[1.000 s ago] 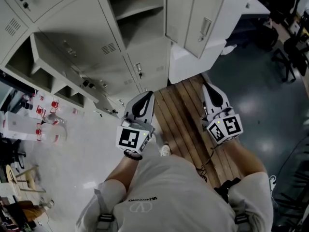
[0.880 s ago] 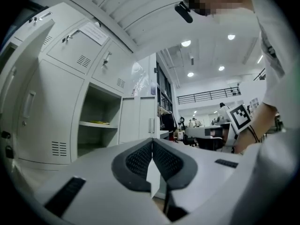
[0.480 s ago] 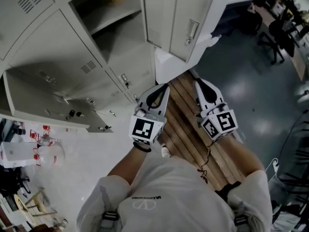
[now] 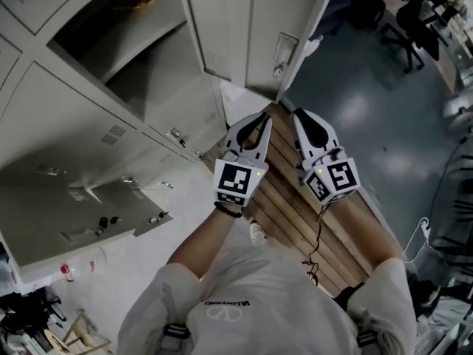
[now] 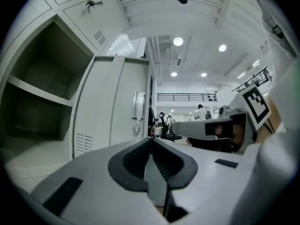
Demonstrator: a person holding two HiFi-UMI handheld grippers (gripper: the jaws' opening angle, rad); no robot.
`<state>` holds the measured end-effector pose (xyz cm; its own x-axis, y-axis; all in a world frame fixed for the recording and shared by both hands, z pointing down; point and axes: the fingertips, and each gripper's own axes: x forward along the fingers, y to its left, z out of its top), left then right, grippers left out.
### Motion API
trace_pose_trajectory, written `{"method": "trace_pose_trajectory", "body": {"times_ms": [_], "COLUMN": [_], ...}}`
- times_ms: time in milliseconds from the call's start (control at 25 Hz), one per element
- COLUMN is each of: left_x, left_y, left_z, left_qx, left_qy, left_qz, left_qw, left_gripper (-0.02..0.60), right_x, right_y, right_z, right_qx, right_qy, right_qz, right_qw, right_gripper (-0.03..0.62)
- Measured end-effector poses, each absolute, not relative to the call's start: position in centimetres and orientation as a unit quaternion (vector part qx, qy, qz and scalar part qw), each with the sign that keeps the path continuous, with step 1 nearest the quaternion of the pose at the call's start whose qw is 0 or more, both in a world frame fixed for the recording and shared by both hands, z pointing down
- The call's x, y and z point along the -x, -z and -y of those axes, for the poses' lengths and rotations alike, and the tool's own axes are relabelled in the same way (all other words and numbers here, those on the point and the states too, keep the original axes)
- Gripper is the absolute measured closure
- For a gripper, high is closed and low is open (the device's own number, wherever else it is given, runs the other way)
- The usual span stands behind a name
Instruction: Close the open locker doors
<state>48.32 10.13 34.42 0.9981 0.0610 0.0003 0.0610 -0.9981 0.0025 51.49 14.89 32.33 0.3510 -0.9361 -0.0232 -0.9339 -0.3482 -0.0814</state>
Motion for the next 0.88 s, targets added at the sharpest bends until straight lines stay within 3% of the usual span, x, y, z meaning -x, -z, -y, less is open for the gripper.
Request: {"method": "trace_pose_trajectory", "body": {"times_ms": [440, 840, 880], "left_x": [-56.1, -59.4, -59.5], "left_y": [-38.0, -39.7, -39.7], "left_z": [-8.9, -8.9, -9.0], "left_qx": [-0.998, -0.998, -0.998], "left_qy": [-0.026, -0.037, -0.037], "left_qz": [-0.052, -0.044, -0.041], "left_qw": [0.0, -0.011, -0.014], "left_gripper": [0.483, 0.485, 0.508], "right_x": [-54.8, -55.4, -55.4], "right_y": [-34.2, -34.5, -34.3], "right_z": [-12.9, -12.2, -12.3], "right_qx": [0.832, 0.836, 0.836], "right_qy": [0.021, 0.023, 0.022], "right_qz": [-0.554, -0.548, -0.548], "right_qw": [0.022, 0.023, 0.025], "right_gripper": [0.525, 0.523, 0.523]}}
